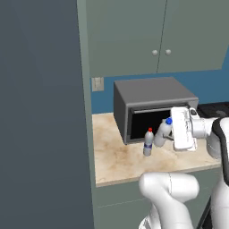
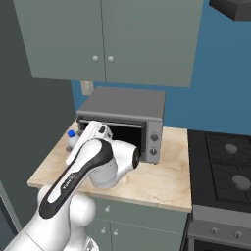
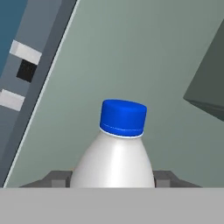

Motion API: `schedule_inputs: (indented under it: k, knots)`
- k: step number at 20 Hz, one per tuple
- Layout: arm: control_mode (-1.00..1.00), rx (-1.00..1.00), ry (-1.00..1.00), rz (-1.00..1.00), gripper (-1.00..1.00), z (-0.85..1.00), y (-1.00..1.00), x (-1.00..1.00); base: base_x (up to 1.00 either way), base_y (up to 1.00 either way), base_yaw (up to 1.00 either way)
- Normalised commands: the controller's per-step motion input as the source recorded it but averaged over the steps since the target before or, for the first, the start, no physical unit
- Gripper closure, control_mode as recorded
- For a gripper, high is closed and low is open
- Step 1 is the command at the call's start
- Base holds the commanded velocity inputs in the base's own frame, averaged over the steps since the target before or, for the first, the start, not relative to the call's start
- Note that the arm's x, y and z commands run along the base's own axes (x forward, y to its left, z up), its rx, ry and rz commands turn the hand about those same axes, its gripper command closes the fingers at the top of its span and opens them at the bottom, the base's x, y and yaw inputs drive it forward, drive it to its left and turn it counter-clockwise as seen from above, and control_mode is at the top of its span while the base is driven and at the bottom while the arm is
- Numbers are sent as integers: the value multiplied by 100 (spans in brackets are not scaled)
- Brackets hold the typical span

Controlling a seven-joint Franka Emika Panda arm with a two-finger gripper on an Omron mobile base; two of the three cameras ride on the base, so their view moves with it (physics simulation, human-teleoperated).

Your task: Take the bottled waters from the counter and place them in the freezer to freeze. Close the freezer door after placing the bottles.

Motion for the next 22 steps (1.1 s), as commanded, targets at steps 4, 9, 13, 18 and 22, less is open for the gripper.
schedule_inputs:
  k: [4,9,13,18,22]
  knots:
    - [-100,8,-6,-18,100,0,48,-100,0,0,0]
    - [-100,0,-4,7,100,-21,82,-100,0,0,0]
    - [-100,-3,0,42,100,-50,100,-100,0,0,0]
    - [-100,-5,-1,30,100,-24,62,-63,0,0,0]
    - [-100,4,0,-11,100,0,-21,7,0,0,0]
